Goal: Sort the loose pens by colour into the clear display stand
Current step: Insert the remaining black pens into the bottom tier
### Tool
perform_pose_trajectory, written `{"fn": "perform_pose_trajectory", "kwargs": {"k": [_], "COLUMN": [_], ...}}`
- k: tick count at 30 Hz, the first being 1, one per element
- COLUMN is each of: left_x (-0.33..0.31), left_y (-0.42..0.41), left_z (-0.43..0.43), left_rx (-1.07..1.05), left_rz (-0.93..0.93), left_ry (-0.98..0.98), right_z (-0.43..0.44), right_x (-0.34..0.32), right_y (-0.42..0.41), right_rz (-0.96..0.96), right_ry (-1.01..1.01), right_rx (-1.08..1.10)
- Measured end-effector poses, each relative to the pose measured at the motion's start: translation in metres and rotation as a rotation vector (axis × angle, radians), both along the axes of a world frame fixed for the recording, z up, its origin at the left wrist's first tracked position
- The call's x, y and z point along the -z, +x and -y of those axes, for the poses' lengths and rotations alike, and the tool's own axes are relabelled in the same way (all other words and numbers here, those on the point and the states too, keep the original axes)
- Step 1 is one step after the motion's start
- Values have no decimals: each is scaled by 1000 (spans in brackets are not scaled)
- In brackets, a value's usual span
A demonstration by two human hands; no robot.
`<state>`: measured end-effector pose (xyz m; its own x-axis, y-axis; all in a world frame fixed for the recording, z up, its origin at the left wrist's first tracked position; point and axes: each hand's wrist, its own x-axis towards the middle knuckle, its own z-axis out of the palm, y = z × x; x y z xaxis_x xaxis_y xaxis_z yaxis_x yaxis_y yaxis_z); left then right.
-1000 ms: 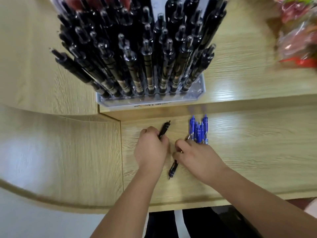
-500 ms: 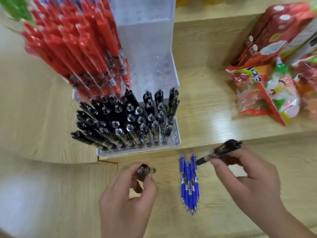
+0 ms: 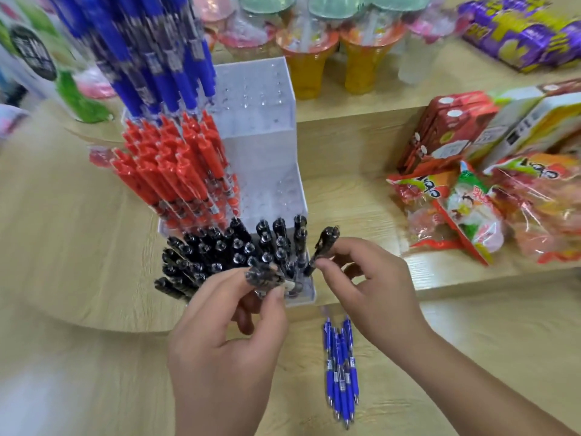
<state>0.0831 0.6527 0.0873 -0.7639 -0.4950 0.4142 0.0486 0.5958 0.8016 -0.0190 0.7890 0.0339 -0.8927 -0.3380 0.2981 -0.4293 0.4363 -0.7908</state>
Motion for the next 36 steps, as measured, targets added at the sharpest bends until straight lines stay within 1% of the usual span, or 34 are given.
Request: {"fn": "perform_pose_trajectory", "kwargs": {"k": [3,6,8,12,17,21,24,26,28,30,32,33,36], "left_x": [3,7,7,6,6,7,8,8,8,7,6,5,1], "left_y": [2,6,7,6,4,3,3,3,2,0,-2,-3,-6], "left_z": [-1,1,2,4,4,4,2,1,0,-1,-2,-3,-5], "left_rx": [-16,-27,-39,-40,-16,-5,5,15,26,40,62,70,80], "left_rz": [-9,16,36,41,52,54,68,75,85,95,102,103,122], "left_ry": [7,-11,-27,10,19,15,7,2,-10,-18,-15,-16,-9], "right_z": [7,10,13,20,20,22,17,8,-4,-12,-13,-13,-8], "right_x": [10,15,15,11,6,-1,-2,-4,-9,-15,-19,-20,-21], "right_y": [-2,-1,-1,-1,-1,-4,-6,-3,6,17,25,26,23], "right_rz": [-29,-97,-68,3,82,70,89,69,20,14,5,-11,-44], "right_ry": [76,254,324,388,411,546,610,591,450,301,244,228,155], "right_rx": [-21,-43,-44,-26,1,-66,-71,-44,-23,-97,-186,-194,-141]}}
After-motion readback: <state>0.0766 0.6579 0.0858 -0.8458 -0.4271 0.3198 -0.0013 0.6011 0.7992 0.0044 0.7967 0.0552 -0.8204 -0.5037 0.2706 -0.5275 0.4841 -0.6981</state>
